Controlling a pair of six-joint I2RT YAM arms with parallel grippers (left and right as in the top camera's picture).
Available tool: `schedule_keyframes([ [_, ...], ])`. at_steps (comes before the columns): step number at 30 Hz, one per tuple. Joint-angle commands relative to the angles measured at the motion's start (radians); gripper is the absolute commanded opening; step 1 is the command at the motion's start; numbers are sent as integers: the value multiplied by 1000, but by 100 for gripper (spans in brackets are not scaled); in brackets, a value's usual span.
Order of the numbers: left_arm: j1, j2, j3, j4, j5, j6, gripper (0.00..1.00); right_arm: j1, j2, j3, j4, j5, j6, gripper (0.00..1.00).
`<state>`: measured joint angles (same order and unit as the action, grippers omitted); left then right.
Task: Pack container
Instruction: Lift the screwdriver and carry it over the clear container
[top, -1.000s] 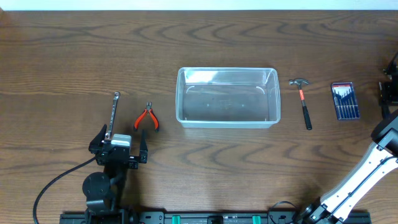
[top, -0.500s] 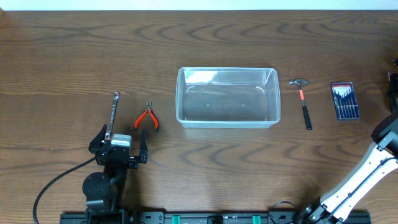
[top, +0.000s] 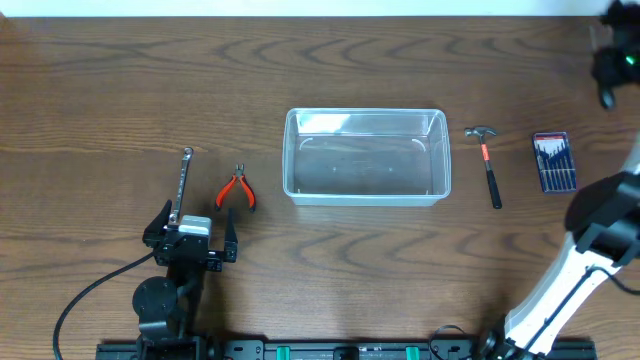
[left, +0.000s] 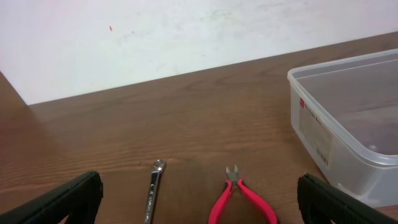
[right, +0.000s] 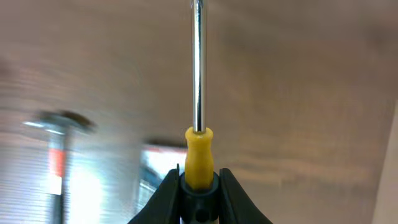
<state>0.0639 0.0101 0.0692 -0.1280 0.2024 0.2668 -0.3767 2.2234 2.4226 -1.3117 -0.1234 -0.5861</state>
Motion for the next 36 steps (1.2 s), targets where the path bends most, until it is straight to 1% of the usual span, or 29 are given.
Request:
schedule_keyframes([
  [1, 4, -6, -29, -8, -5, 9, 98, 95, -65, 18, -2, -43, 29, 1],
  [6, 4, -6, -29, -8, -5, 9, 98, 266, -92, 18, -28, -79, 40, 1],
  [13, 4, -6, -29, -8, -5, 9, 98, 483, -92, 18, -78, -80, 38, 1],
  [19, 4, -6, -29, -8, -5, 9, 98, 644, -92, 18, -155, -114, -82, 2],
  [23, 4, -6, -29, -8, -5, 9, 98, 738, -91, 8, -173, -109, -112, 4],
  [28, 4, -6, -29, -8, -5, 9, 98, 810, -91, -26, -205, -94, -138, 4],
  [31, 4, -6, -29, -8, -5, 9, 98, 832, -91, -85, -233, -94, -174, 4],
  [36, 4, -6, -29, -8, -5, 9, 98, 841, -91, -217, -171, -90, -182, 4],
])
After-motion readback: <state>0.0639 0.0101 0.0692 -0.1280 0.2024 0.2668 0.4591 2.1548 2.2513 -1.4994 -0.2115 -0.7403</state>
